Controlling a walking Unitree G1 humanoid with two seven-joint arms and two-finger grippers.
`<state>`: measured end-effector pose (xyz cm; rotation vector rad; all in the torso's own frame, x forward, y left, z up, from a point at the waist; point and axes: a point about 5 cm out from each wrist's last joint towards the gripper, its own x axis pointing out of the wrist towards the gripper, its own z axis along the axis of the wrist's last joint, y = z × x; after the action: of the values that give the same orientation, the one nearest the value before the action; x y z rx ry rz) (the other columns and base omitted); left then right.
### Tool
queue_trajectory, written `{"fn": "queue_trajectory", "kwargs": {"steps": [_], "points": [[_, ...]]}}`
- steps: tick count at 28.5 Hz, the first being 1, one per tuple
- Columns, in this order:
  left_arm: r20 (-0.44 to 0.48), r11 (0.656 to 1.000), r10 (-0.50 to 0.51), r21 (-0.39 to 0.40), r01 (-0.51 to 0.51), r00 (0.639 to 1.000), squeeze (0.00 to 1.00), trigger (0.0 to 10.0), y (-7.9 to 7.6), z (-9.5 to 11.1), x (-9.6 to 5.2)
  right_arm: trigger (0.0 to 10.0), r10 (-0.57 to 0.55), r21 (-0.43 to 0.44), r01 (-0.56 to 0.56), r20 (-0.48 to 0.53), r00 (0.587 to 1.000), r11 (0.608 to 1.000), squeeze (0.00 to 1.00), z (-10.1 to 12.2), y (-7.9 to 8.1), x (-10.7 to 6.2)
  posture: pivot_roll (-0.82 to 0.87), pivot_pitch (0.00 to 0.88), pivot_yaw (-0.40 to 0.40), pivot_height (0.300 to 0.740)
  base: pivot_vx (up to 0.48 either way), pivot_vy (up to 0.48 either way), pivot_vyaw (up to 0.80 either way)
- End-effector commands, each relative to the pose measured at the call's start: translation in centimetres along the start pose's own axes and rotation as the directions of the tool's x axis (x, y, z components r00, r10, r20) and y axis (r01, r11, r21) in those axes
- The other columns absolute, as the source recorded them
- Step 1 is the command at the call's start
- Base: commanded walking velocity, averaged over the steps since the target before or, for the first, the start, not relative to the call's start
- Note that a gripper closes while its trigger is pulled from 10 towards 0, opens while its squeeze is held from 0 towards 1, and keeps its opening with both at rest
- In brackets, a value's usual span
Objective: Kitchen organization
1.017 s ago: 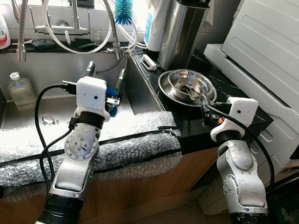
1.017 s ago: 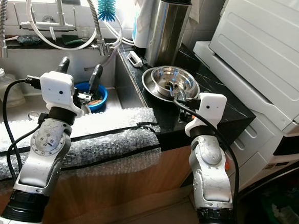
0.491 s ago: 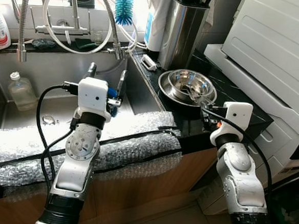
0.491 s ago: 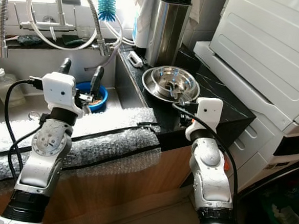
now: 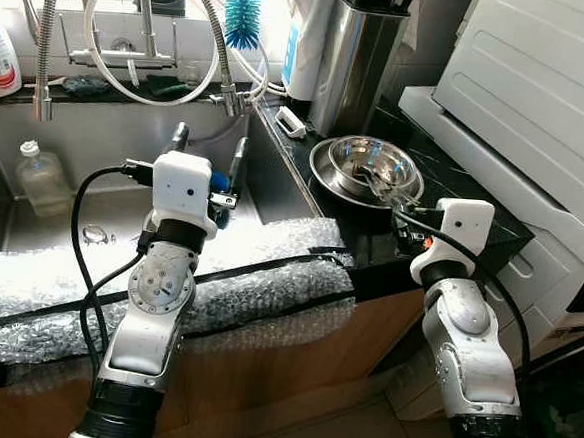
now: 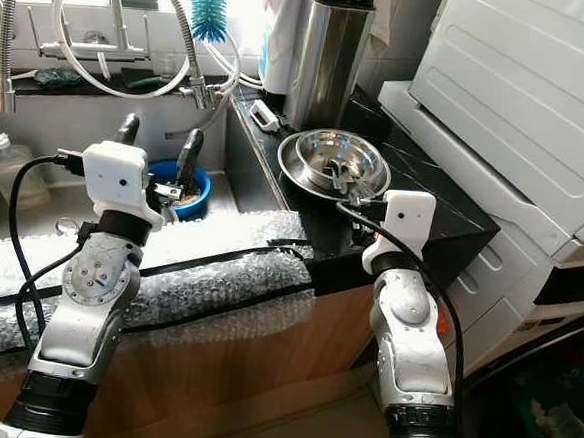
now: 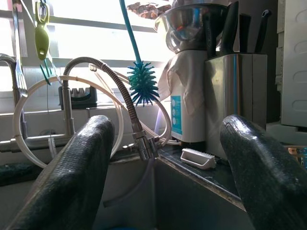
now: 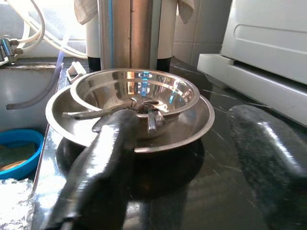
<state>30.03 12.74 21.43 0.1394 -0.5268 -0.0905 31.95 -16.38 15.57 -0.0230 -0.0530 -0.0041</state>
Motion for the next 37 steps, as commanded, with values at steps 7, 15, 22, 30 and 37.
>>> {"fn": "queue_trajectory", "kwargs": {"steps": [7,15,22,30,37], "points": [[-0.002,1.000,-0.021,0.012,0.021,1.000,0.00,10.0,-0.48,-0.09,0.32,10.0,-0.018,-0.022,0.018,0.001,1.000,1.000,0.00,0.05,-0.38,0.38,0.00,0.000,-0.120,0.740,0.000,0.000,0.00],[-0.001,1.000,-0.027,0.013,0.027,1.000,0.00,10.0,-0.63,-0.11,0.36,10.0,-0.020,-0.014,0.020,0.001,1.000,1.000,0.00,-0.03,-0.23,0.39,0.00,0.000,-0.118,0.740,0.000,0.000,0.00],[0.003,1.000,-0.028,0.014,0.027,1.000,0.00,10.0,-0.62,-0.08,0.44,2.5,-0.006,0.005,0.006,0.035,0.999,1.000,0.00,0.39,0.03,0.49,0.00,0.000,-0.117,0.740,0.000,0.000,0.00],[0.003,0.999,-0.031,0.012,0.031,1.000,0.00,10.0,-0.75,-0.06,0.48,10.0,0.006,0.008,-0.006,0.044,0.999,1.000,0.00,0.52,0.35,0.53,0.00,0.000,-0.117,0.740,0.000,0.000,0.00],[-0.002,0.999,-0.037,0.012,0.037,0.999,0.00,10.0,-0.83,-0.13,0.48,4.5,0.000,0.001,0.000,0.025,1.000,1.000,0.00,0.15,0.26,0.58,0.00,0.000,-0.117,0.740,0.000,0.000,0.00]]}}
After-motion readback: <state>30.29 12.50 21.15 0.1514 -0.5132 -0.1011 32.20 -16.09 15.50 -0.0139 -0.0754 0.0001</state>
